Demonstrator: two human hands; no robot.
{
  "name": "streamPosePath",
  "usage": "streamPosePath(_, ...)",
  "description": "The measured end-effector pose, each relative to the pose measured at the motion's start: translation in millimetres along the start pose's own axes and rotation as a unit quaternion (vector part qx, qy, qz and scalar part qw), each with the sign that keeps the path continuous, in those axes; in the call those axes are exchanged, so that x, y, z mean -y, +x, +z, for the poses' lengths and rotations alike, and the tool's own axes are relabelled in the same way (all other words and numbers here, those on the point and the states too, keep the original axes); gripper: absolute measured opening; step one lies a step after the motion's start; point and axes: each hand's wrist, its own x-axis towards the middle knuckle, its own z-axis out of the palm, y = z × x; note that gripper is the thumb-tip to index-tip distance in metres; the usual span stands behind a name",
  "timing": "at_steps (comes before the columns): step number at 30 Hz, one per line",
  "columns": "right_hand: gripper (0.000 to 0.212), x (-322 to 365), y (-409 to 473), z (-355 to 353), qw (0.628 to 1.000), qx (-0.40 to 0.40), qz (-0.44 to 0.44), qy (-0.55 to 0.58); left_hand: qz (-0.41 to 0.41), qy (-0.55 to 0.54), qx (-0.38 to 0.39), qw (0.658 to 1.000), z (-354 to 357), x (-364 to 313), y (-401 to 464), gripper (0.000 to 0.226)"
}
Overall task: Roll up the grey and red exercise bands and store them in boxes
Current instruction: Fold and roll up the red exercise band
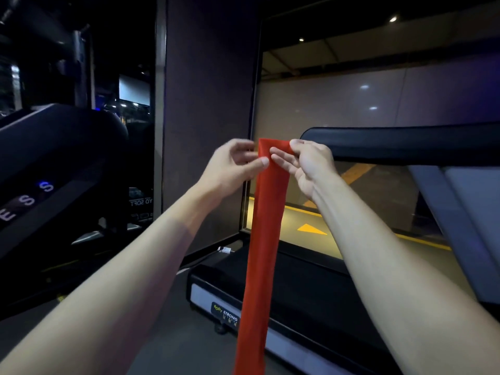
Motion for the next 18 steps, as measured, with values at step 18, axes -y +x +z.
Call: streamPosePath(18, 0.011, -4.4, -25.1, -6.5, 0.999, -0.023, 0.043, -0.021, -0.042, 0.170, 0.032, 0.984, 30.7, 43.7, -105.1, 0.013)
